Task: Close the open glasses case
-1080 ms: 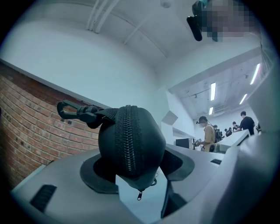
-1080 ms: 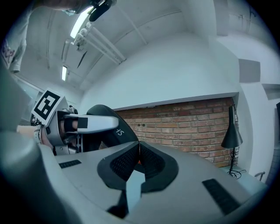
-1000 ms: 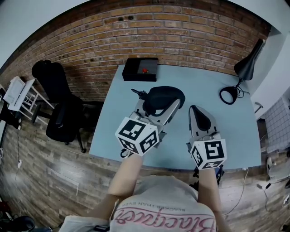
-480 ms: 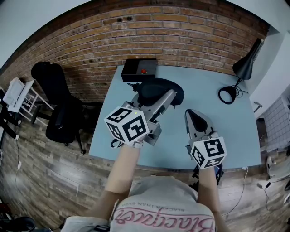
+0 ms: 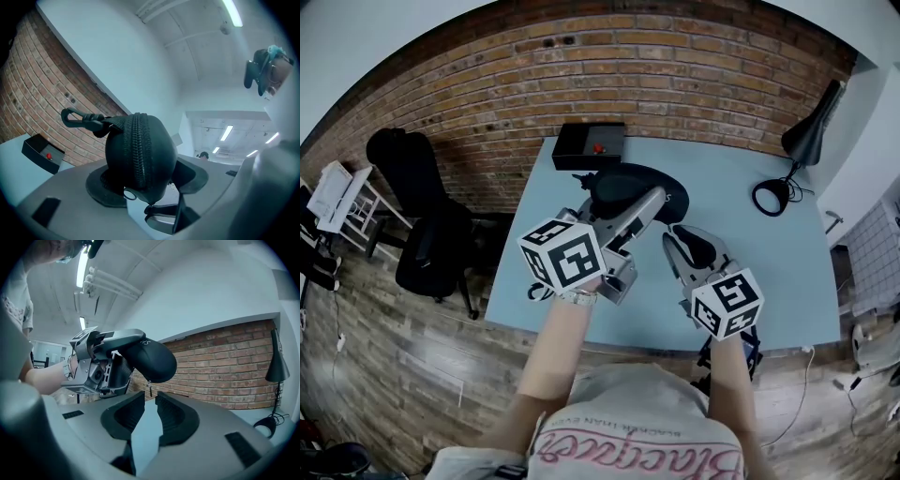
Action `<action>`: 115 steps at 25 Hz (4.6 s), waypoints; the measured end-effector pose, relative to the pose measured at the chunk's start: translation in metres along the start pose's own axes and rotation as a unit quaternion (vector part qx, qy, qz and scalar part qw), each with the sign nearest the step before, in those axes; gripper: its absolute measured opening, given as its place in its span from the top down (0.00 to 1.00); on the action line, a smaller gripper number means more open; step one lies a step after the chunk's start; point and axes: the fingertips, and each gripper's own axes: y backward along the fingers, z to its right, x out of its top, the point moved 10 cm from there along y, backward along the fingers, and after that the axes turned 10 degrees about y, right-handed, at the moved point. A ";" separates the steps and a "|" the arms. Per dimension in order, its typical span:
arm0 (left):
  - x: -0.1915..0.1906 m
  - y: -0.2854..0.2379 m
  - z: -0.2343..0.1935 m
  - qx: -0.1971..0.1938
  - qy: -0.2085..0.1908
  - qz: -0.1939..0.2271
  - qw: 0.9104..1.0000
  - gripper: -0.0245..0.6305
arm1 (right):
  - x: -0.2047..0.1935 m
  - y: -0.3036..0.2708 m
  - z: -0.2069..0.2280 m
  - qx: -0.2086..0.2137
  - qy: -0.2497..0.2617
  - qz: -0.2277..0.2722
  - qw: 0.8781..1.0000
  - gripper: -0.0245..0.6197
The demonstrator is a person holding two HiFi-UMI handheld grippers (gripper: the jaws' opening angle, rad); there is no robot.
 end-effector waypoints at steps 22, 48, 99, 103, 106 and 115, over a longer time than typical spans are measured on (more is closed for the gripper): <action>-0.016 0.004 -0.007 -0.010 0.003 -0.034 0.999 0.55 | -0.014 0.003 -0.003 -0.054 0.022 -0.027 0.998 0.93; -0.028 0.018 0.008 -0.094 -0.086 -0.188 0.974 0.56 | -0.011 0.032 0.004 -0.039 0.165 -0.038 0.985 0.93; -0.042 -0.014 0.020 -0.123 -0.094 -0.281 0.947 0.55 | 0.006 0.043 -0.009 0.045 0.263 -0.019 0.963 0.93; -0.047 -0.018 0.023 -0.123 -0.133 -0.328 0.927 0.55 | 0.006 0.041 -0.008 0.053 0.273 -0.021 0.960 0.93; -0.050 -0.020 0.023 -0.121 -0.158 -0.352 0.915 0.55 | 0.008 0.040 -0.007 0.052 0.280 -0.019 0.958 0.93; -0.063 -0.027 0.023 -0.103 -0.213 -0.398 0.887 0.55 | 0.019 0.040 -0.002 0.035 0.301 -0.017 0.953 0.93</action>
